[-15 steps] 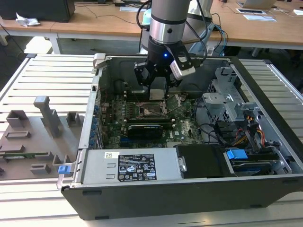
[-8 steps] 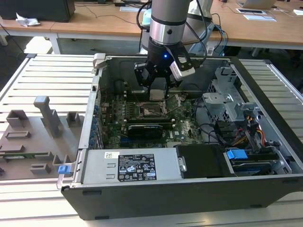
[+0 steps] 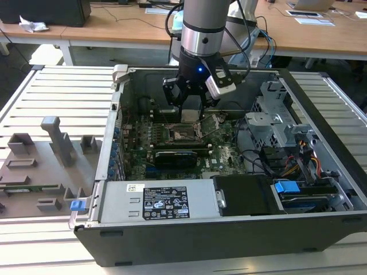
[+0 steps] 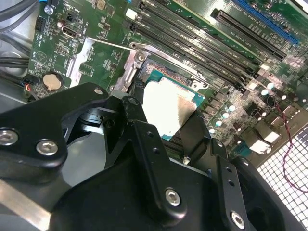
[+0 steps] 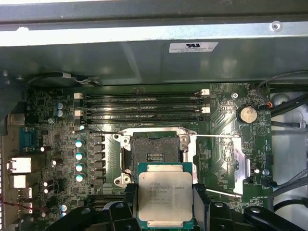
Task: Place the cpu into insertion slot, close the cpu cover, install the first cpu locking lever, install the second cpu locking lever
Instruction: 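Place the cpu into insertion slot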
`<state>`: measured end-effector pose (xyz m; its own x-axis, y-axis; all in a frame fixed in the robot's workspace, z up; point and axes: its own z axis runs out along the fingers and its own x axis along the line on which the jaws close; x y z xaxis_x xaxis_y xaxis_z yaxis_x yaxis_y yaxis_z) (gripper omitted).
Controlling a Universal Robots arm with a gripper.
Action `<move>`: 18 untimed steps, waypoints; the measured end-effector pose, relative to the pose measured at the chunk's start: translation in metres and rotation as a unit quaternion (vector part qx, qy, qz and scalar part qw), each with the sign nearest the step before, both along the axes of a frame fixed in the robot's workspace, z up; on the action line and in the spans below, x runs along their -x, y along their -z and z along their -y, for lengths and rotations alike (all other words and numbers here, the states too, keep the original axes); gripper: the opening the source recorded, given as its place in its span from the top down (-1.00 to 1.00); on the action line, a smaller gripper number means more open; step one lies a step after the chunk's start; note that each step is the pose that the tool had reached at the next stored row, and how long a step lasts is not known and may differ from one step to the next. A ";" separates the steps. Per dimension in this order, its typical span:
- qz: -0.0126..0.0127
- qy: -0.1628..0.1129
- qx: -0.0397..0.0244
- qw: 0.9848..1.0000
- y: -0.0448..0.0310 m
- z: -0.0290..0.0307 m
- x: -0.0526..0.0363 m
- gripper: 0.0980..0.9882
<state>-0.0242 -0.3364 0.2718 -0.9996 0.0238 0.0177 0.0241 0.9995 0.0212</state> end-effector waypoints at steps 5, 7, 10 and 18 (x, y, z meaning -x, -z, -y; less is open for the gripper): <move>0.000 0.000 0.001 1.000 0.0019 0.0000 0.0000 0.00; 0.000 0.000 0.001 1.000 0.0024 0.0000 0.0000 0.00; 0.000 0.000 0.001 1.000 0.0034 0.0000 0.0000 0.00; 0.000 0.000 0.001 1.000 0.0061 0.0000 0.0000 0.00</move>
<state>-0.0242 -0.3364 0.2657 -0.9996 0.0238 0.0176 0.0241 0.9995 0.0185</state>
